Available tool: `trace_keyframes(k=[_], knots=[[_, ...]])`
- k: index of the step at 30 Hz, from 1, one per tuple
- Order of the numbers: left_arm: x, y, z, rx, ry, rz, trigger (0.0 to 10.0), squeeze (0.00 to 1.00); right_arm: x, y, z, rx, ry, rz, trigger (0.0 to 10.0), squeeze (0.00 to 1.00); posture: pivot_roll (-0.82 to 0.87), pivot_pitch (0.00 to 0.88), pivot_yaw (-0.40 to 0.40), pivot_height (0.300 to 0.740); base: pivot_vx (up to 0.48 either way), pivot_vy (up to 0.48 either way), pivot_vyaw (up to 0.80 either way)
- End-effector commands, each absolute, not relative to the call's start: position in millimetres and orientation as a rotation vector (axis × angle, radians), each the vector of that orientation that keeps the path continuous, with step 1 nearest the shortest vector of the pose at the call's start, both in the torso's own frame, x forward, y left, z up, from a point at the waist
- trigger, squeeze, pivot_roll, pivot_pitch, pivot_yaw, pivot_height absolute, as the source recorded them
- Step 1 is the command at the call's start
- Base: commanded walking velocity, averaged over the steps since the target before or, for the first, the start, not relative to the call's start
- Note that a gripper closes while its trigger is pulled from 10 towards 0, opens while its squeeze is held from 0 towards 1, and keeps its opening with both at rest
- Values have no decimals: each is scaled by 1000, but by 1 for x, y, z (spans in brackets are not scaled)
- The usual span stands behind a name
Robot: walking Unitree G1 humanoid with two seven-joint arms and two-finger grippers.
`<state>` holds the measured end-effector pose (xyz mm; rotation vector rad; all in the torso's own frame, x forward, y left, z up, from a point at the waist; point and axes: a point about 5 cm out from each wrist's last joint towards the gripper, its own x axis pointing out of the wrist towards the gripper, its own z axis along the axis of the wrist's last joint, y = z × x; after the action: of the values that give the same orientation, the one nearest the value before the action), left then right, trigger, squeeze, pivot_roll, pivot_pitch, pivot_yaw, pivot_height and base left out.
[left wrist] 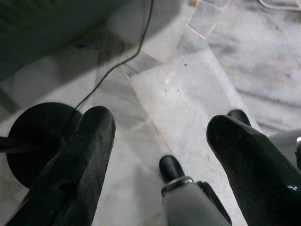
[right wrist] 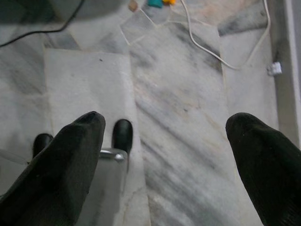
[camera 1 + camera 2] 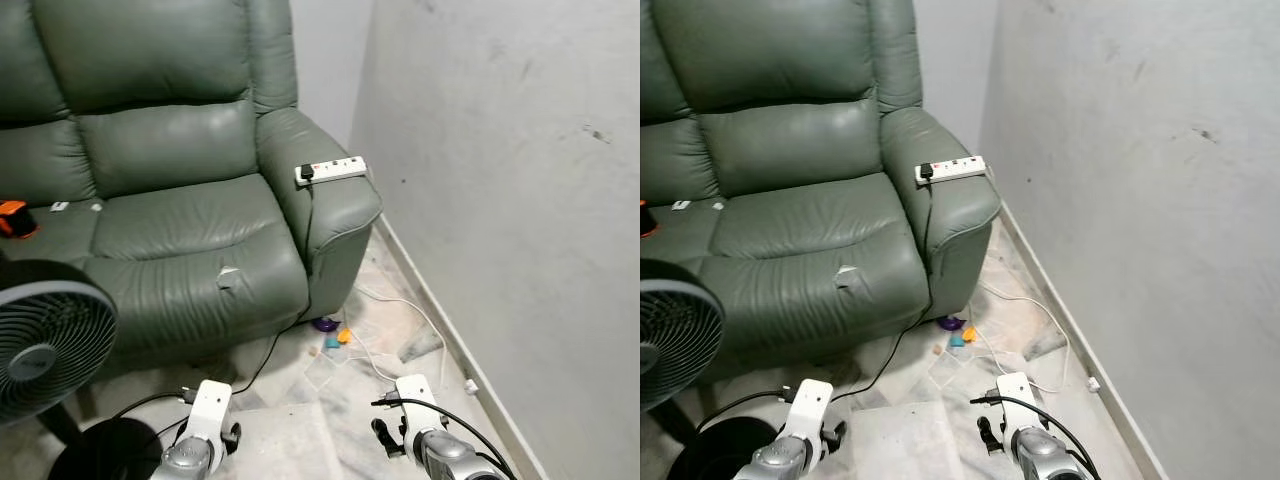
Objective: Hang keys on a hook
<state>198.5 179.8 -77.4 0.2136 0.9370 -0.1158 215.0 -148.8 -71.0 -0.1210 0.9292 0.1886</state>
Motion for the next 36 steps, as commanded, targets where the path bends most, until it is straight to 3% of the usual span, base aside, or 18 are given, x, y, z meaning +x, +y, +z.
trace_keyframes(k=[1, 36], knots=[[193, 184, -80, 231, 966, -119, 10000, 0, 211, -153, -73, -141, 948, 190, 10000, 0, -38, 20, -41, 740, 0, 0, -725], [185, 188, -84, 289, 1013, -190, 10000, 0, 198, -160, -80, -174, 982, 190, 10000, 0, -50, 56, -46, 740, 0, 0, -724]])
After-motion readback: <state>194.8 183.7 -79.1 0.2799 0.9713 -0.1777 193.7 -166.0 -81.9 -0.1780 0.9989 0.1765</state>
